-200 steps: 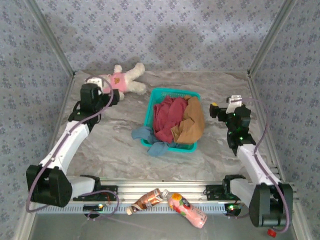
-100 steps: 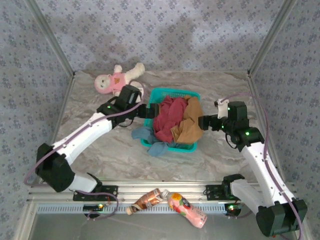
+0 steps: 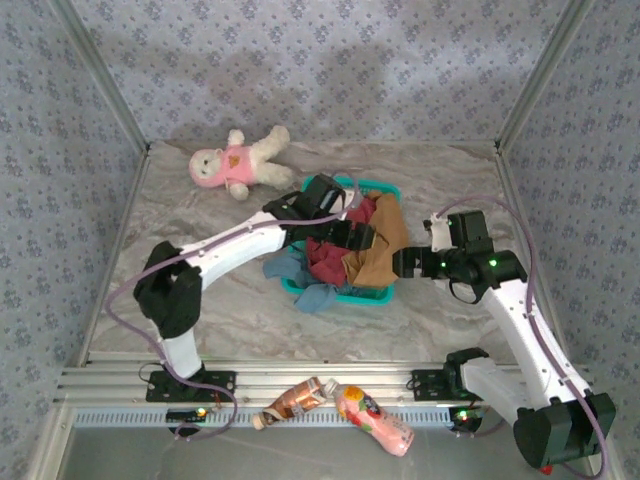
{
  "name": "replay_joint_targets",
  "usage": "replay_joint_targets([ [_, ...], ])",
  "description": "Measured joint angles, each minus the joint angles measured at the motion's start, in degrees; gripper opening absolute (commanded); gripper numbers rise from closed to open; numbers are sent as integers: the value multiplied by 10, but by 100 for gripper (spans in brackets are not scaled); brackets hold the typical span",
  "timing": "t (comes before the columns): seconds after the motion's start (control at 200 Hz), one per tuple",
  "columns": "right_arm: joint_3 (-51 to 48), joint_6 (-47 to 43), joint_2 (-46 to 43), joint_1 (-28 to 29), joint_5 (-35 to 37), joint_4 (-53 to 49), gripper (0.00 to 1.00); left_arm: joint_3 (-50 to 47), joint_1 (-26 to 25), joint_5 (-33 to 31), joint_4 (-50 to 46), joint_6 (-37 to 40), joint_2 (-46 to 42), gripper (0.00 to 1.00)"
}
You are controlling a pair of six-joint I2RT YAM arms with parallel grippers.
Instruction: Fold and stack the tank tops
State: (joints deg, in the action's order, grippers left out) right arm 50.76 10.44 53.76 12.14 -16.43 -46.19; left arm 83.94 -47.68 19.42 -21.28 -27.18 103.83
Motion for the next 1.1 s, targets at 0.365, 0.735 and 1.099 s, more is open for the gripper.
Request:
replay_joint_targets([
  [0.365, -5, 38, -12, -8, -12, -4, 100, 63, -17, 73, 14, 11, 107, 4],
  [0.735, -7, 67, -5, -30, -26, 21, 99, 82, 23, 85, -72, 36, 30, 0],
  [1.099, -25, 134, 110, -1, -22, 146, 90, 172, 82, 41, -176, 78, -156, 0],
])
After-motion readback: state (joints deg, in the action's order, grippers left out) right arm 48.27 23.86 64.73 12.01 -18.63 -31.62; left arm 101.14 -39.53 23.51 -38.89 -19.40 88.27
